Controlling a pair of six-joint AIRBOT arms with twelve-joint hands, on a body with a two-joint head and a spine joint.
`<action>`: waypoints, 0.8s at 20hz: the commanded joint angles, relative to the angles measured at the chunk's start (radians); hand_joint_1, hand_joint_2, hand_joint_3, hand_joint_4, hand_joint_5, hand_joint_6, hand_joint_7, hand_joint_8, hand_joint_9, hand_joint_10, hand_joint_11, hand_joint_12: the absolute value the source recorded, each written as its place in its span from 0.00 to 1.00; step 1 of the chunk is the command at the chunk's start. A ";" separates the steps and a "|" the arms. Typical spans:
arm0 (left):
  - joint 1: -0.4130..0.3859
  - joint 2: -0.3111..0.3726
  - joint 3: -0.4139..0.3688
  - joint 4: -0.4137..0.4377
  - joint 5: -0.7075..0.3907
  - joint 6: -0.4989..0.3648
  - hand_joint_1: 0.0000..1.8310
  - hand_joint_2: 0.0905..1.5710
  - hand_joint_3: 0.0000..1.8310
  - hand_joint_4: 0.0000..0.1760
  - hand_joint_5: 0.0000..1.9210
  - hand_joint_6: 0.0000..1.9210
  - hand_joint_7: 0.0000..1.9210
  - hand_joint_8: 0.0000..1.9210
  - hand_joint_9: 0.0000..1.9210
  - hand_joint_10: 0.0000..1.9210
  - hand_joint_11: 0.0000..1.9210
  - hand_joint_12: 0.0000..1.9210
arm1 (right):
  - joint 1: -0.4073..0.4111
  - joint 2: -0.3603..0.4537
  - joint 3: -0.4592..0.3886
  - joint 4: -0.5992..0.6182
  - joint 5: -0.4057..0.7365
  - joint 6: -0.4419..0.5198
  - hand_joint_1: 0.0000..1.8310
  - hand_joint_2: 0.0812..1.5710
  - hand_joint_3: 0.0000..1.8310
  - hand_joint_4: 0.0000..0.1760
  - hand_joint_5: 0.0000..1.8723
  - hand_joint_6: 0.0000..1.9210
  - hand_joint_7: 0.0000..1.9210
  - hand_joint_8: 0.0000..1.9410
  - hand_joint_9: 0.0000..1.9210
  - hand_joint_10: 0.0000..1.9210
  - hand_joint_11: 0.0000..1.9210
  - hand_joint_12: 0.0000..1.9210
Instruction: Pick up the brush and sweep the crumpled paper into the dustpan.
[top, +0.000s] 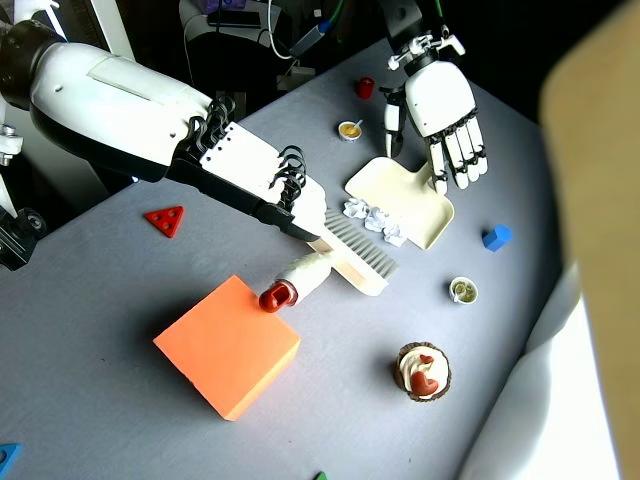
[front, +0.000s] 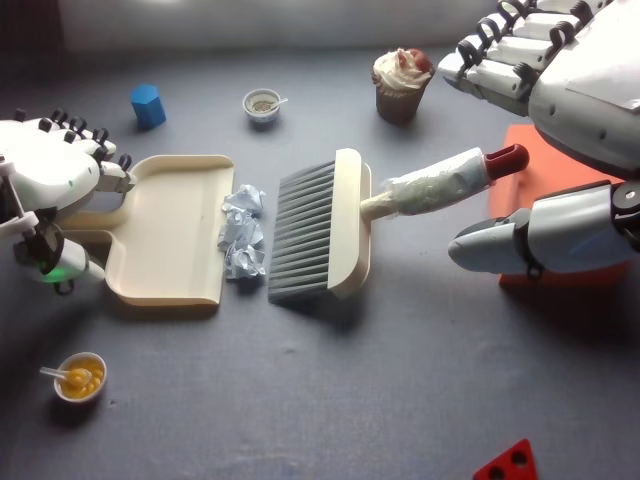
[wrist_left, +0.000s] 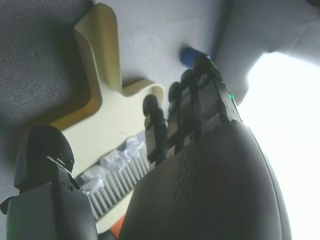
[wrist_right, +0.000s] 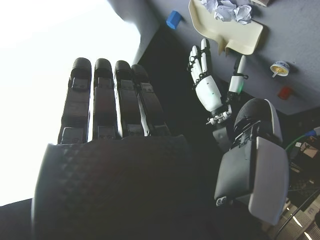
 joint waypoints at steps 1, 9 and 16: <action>0.003 -0.002 0.011 0.021 -0.084 0.006 0.45 0.65 0.00 0.39 0.20 0.01 0.07 0.00 0.07 0.01 0.07 0.06 | 0.023 0.011 -0.004 -0.049 -0.054 0.003 0.00 0.58 0.00 0.00 0.08 0.00 0.08 0.00 0.08 0.00 0.07 0.01; 0.018 -0.023 0.050 0.016 -0.090 0.011 0.45 0.66 0.00 0.44 0.22 0.01 0.07 0.00 0.07 0.00 0.07 0.07 | 0.023 0.011 -0.002 -0.049 -0.054 0.006 0.00 0.59 0.00 0.00 0.07 0.00 0.07 0.00 0.08 0.00 0.07 0.00; -0.023 -0.015 0.054 0.051 -0.086 0.012 0.46 0.65 0.00 0.43 0.22 0.00 0.06 0.00 0.07 0.00 0.07 0.07 | 0.021 0.011 -0.001 -0.052 -0.059 0.006 0.00 0.58 0.00 0.00 0.06 0.00 0.06 0.00 0.07 0.00 0.07 0.00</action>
